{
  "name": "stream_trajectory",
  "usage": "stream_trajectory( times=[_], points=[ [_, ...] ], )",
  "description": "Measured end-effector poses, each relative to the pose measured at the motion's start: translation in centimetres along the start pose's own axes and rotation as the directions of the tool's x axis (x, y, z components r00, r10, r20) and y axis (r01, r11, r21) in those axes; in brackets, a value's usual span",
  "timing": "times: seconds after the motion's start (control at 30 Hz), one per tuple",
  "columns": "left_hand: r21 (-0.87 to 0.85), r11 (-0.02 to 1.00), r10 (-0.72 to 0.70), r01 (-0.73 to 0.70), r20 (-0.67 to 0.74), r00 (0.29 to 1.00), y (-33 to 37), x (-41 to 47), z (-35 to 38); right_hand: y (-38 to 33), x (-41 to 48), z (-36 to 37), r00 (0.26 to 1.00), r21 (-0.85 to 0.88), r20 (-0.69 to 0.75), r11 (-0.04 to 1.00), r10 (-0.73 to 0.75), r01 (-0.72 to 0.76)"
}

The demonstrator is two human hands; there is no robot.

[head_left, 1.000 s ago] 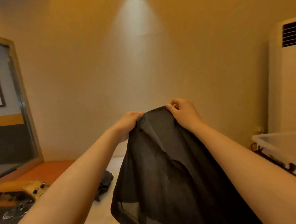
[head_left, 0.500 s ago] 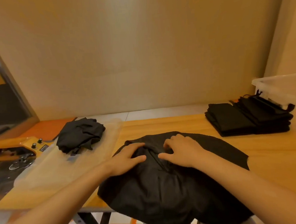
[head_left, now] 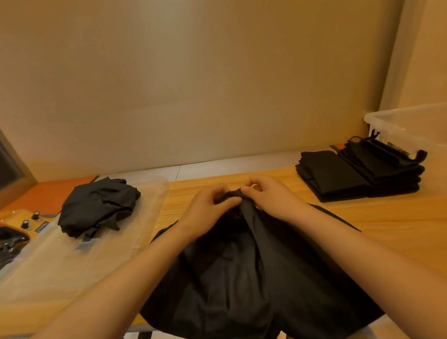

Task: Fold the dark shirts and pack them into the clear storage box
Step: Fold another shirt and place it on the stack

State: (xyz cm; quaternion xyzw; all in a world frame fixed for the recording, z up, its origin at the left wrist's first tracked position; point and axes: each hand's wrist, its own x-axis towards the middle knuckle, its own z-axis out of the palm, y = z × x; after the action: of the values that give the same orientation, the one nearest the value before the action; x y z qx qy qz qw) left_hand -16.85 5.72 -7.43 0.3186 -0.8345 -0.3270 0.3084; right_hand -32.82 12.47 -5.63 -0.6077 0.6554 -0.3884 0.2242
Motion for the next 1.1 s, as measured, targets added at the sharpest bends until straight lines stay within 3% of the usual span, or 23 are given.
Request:
stream_trajectory(
  times=[0.07,0.13,0.2,0.23,0.3,0.37,0.43,0.57,0.67,0.77,0.9,1.0,1.1],
  points=[
    [-0.038,0.996,-0.085,0.08,-0.159,0.984,-0.6,1.6,-1.6,-0.1,-0.5,-0.5,0.999,-0.034,-0.036,0.999,-0.013,0.012],
    [-0.048,0.972,-0.233,0.23,-0.326,0.916,-2.1,2.9,-3.6,-0.2,-1.6,-0.6,1.0,-0.028,-0.002,1.0,-0.008,0.008],
    [0.079,0.911,-0.354,0.405,-0.352,0.866,-3.3,2.8,-4.6,-0.1,-2.8,-0.3,0.997,-0.076,0.075,0.997,-0.006,0.012],
    [0.2,0.896,-0.32,0.397,-0.329,0.888,-3.6,2.3,-4.7,0.2,-3.3,-0.2,0.994,-0.137,0.106,0.99,-0.016,0.03],
    [0.34,0.917,-0.145,0.208,-0.201,0.969,-3.1,1.0,-4.3,0.8,-3.7,0.0,0.99,-0.253,0.136,0.965,-0.037,0.071],
    [0.301,0.954,-0.04,0.016,0.073,0.997,-1.9,-0.7,-3.5,1.5,-3.9,-0.2,0.981,-0.289,0.187,0.951,-0.056,0.11],
    [0.257,0.965,-0.029,-0.043,0.271,0.962,-1.6,-2.1,-3.0,2.3,-4.3,-0.5,0.951,-0.275,0.3,0.948,-0.072,0.159],
    [0.252,0.964,0.008,-0.083,0.283,0.959,-2.5,-3.9,-3.6,3.4,-6.7,-1.2,0.866,-0.232,0.495,0.95,-0.068,0.208],
    [0.254,0.963,0.0,-0.095,0.351,0.936,-3.0,-4.7,-3.6,4.5,-7.7,-1.5,0.834,-0.283,0.551,0.93,-0.044,0.236],
    [0.262,0.958,0.004,-0.115,0.389,0.921,-3.3,-4.8,-2.4,4.8,-7.5,-1.2,0.878,-0.228,0.471,0.949,-0.086,0.216],
    [0.148,0.988,-0.011,-0.038,0.312,0.95,-1.7,-3.5,-2.9,3.7,-6.8,-2.1,0.92,-0.134,0.363,0.969,-0.146,0.206],
    [0.028,0.999,-0.027,0.023,0.182,0.983,0.3,-1.7,-5.1,1.6,-5.4,-4.0,0.955,-0.029,0.255,0.986,-0.15,0.163],
    [0.073,0.991,-0.108,0.112,-0.053,0.993,0.7,-0.1,-6.7,-0.2,-3.4,-4.9,0.975,0.082,0.159,0.986,-0.154,0.142]
  ],
)
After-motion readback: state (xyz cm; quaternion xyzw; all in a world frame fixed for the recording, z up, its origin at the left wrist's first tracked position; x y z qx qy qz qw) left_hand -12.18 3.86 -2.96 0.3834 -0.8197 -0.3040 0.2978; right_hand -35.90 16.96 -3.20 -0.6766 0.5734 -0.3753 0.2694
